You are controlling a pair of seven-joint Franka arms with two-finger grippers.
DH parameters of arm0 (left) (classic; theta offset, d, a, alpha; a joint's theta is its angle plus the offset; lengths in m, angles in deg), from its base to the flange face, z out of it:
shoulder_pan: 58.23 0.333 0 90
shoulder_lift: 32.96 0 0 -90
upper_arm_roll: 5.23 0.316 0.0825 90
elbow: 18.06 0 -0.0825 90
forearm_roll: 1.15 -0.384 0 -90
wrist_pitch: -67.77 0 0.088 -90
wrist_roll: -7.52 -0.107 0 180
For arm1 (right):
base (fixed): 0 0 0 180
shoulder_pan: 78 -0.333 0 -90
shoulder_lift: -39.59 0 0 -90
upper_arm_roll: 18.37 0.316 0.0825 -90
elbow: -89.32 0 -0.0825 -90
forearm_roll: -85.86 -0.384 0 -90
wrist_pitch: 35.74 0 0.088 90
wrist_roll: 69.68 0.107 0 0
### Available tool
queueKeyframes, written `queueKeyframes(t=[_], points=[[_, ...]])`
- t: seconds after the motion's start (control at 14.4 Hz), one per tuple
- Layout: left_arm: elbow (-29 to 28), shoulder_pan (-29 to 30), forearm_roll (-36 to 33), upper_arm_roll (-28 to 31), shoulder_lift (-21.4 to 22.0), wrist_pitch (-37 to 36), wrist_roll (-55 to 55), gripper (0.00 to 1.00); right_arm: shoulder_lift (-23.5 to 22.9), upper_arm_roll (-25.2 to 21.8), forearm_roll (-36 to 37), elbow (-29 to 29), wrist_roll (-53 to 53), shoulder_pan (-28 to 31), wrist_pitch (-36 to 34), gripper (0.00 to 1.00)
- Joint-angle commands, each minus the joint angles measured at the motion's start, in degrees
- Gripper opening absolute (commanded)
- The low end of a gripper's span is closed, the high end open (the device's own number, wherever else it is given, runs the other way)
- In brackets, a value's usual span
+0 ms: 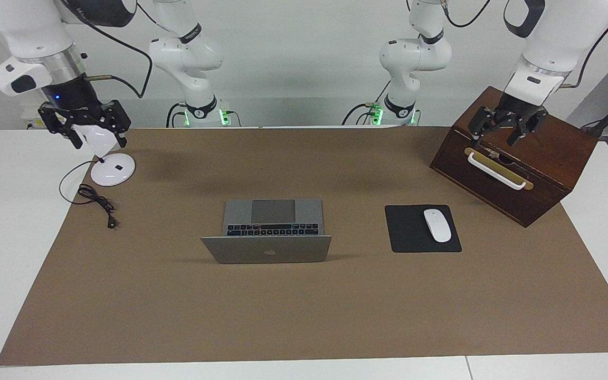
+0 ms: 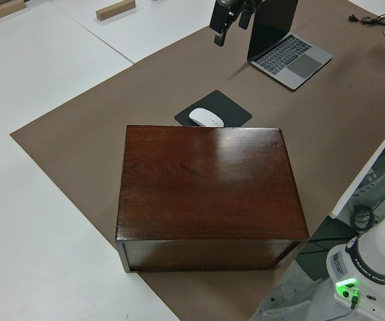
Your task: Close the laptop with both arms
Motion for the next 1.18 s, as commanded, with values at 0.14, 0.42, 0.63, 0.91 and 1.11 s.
queueKeyframes(t=[0.14, 0.42, 0.63, 0.91, 1.11], points=[[0.5, 0.3, 0.1, -0.2, -0.6, 1.7, 0.2, 0.0, -15.1, 0.4, -0.5, -16.6, 1.8, -0.6, 2.8, 0.86], [0.5, -0.1, 0.5, -0.3, -0.7, 3.7, 0.1, 0.0, -25.9, 0.5, -0.4, -29.0, 4.6, -2.7, 7.5, 0.37], [0.1, -0.4, 3.7, -0.3, -0.8, 6.6, 0.0, 0.0, -28.9, 0.4, 0.1, -30.2, 7.5, -5.7, 13.1, 0.0], [-2.1, -2.8, 5.9, -0.7, -0.8, 11.8, -0.2, 0.0, -32.0, 0.3, 1.5, -30.7, 12.3, -10.0, 18.9, 0.0], [-6.0, -5.9, 7.4, -0.9, -0.1, 18.2, -0.2, 0.0, -34.0, 0.2, 1.8, -32.7, 17.9, -14.6, 20.7, 0.0]])
